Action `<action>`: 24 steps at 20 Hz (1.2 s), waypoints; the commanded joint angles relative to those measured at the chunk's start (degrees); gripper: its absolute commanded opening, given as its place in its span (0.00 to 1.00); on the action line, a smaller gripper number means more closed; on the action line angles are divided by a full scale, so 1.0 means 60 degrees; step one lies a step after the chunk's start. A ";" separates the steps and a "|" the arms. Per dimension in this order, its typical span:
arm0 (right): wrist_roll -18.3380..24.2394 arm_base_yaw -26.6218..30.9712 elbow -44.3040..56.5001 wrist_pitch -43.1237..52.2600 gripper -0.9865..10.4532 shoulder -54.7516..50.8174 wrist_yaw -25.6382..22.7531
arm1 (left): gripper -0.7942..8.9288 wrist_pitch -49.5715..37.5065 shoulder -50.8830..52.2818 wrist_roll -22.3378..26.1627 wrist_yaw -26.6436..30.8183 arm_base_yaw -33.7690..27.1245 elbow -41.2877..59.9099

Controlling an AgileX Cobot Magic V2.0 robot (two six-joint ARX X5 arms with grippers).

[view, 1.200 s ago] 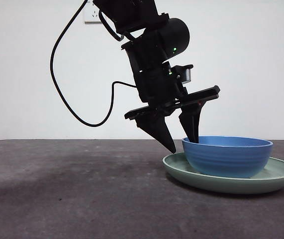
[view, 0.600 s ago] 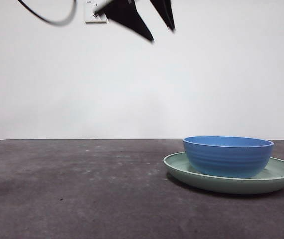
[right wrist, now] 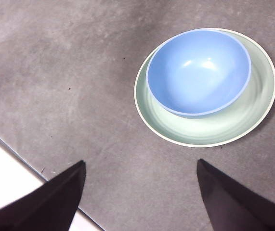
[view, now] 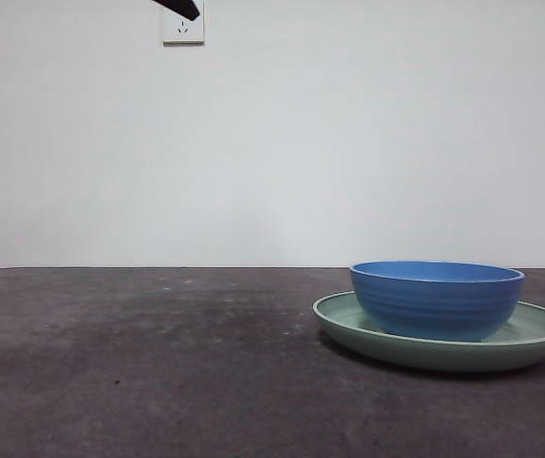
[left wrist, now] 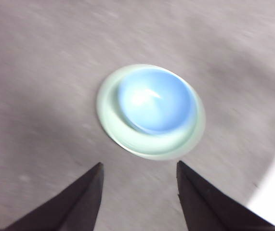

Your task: Pick up the blue bowl, put it on the green plate, put it on desk

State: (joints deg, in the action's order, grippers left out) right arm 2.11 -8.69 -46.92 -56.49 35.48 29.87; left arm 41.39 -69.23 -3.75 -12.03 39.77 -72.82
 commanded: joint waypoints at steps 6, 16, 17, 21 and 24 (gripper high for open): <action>-0.0062 -0.0033 -0.0200 0.0044 0.41 0.0044 0.0000 | 0.34 -0.1373 0.2036 -0.0062 -0.1559 0.0058 0.3530; -0.0102 -0.0033 -0.0200 0.0044 0.41 0.0058 -0.0022 | 0.34 -0.1435 0.2244 -0.0062 -0.1796 0.0062 0.3850; -0.0120 -0.0033 -0.0200 0.0044 0.41 0.0058 -0.0029 | 0.34 -0.1439 0.2244 -0.0062 -0.1796 0.0062 0.3850; -0.0583 -0.0029 -0.0200 0.0044 0.41 0.0062 -0.0637 | 0.34 -0.1446 0.2244 -0.0062 -0.1796 0.0062 0.3850; -0.1082 -0.0029 -0.0200 0.0047 0.41 0.0069 -0.1577 | 0.34 -0.1443 0.2244 -0.0062 -0.1796 0.0062 0.3850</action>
State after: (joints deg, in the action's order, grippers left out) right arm -1.61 -8.69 -46.92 -56.51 35.51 22.02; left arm 33.41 -55.44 -3.97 -22.50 39.77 -49.28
